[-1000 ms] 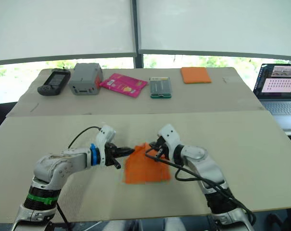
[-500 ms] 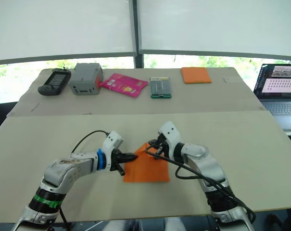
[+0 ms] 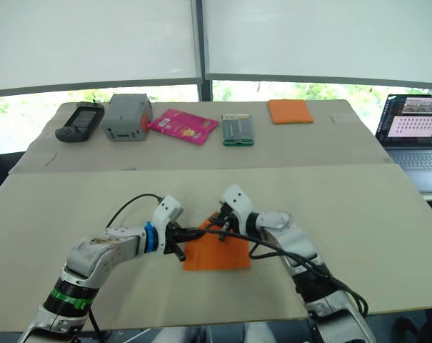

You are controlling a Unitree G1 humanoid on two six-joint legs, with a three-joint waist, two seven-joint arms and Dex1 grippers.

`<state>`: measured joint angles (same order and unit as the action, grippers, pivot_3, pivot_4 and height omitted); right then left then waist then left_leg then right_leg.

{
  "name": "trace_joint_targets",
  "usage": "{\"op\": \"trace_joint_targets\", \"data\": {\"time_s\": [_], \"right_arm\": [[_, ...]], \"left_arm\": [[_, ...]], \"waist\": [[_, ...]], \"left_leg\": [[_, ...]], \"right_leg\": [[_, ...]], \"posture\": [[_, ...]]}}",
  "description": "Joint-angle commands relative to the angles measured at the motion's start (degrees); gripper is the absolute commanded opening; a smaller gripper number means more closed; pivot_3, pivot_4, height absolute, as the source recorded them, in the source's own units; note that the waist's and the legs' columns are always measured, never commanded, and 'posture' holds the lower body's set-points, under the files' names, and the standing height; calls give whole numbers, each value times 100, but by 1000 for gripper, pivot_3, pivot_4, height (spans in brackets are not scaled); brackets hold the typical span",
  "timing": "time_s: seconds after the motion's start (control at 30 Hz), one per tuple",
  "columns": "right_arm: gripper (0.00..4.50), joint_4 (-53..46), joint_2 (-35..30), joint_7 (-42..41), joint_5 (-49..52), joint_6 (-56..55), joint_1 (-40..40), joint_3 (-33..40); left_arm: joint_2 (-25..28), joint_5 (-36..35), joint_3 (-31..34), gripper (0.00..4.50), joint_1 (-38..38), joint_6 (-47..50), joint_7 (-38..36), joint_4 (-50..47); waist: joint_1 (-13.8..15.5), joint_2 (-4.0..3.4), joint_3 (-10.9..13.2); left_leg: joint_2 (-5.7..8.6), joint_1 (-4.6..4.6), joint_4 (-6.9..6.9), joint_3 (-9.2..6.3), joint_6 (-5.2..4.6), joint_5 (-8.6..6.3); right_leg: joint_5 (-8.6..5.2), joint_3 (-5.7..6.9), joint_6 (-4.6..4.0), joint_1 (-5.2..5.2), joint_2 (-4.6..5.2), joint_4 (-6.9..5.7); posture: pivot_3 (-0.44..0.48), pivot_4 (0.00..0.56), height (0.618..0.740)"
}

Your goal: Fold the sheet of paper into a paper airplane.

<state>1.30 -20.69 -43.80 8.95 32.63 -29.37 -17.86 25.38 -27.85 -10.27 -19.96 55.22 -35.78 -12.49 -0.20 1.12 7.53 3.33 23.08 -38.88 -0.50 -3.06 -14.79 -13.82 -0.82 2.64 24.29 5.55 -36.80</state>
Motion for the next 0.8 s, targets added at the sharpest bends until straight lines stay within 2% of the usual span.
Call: {"op": "trace_joint_targets", "data": {"time_s": [0.03, 0.23, 0.6, 0.67, 0.73, 0.8], "right_arm": [[0, 76, -133, -255, -62, -177, -57, -64], [0, 178, -281, -772, -152, -452, -39, -338], [0, 372, -85, -796, -426, -628, -67, -504], [0, 380, -79, -796, -464, -608, -51, -511], [0, 392, -92, -801, -518, -603, -17, -542], [0, 393, -92, -795, -556, -613, 11, -566]], "left_arm": [[122, 86, -14, 17, 9, -61, -50, -91], [329, -70, 309, 17, -30, -100, -207, -243], [450, -194, 347, 17, -14, -23, -418, -365], [491, -442, 435, 552, 4, 198, -538, -437], [379, -709, 822, 1156, -151, 274, -463, -405], [305, -629, 1207, 1863, -370, -81, -254, -206]], "waist": [[0, 0, 0], [-48, 0, 0], [-61, 0, 0], [-60, 0, 0], [-57, 0, 0], [-55, 0, 0]], "left_leg": [[1, 1, 0, 0, 1, 0], [-4, 0, 2, -2, 0, -1], [-6, -1, 3, -2, 4, 0], [-6, -1, 3, -3, 4, 0], [-5, -2, 3, -3, 3, -1], [-6, -2, 1, -5, 3, -1]], "right_leg": [[0, 0, 0, 0, 0, 1], [0, -2, 0, 0, 5, 1], [0, -3, 0, 2, 5, -1], [0, -3, 0, 2, 5, -1], [0, -4, 0, 1, 6, -1], [0, -2, 0, 1, 6, -2]], "posture": [[0, 150, 740], [0, 150, 740], [0, 150, 740], [0, 150, 740], [0, 150, 740], [0, 150, 740]]}}
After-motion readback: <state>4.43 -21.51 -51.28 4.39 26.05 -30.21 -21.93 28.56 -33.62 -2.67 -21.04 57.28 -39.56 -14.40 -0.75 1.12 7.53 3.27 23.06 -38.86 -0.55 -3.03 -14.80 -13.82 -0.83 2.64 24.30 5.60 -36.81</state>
